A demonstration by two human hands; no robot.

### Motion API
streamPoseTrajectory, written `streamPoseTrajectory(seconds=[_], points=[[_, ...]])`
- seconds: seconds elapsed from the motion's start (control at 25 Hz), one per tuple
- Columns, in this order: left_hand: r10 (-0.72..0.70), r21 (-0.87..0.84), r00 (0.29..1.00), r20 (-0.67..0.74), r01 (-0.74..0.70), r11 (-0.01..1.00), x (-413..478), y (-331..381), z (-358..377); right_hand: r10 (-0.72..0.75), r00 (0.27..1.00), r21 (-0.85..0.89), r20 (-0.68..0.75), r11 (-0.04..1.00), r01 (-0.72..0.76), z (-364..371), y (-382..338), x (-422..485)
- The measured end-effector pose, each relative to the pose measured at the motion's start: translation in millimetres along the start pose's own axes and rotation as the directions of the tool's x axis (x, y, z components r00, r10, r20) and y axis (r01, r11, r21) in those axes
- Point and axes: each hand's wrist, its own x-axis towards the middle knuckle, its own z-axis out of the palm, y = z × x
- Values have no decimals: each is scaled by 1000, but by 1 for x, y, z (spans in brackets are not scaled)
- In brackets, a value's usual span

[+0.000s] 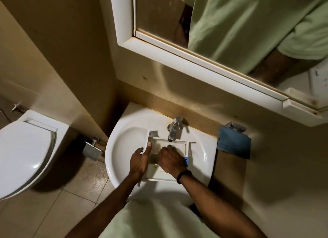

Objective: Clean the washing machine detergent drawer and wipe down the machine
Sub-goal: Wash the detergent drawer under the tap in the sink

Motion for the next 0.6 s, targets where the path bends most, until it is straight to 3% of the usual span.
streamPoseTrajectory(seconds=[0.08, 0.2, 0.36, 0.52, 0.6], points=[[2, 8, 1000, 11, -2, 1000, 0, 1, -3, -31, 999, 36, -8, 999, 31, 5, 0, -8], [8, 26, 998, 55, -10, 1000, 0, 9, -4, 120, 981, 75, -154, 991, -110, 6, 22, -13], [-50, 23, 995, 88, 48, 999, -4, 8, 0, 229, 889, 179, -396, 969, -169, 19, -1, -23], [-70, 62, 995, 71, 66, 996, -8, 8, 2, 388, 868, 295, -312, 907, -299, 20, -20, -13], [-58, 81, 996, 72, 52, 995, -4, 5, -1, 299, 914, 335, -275, 921, -201, 20, -46, -14]])
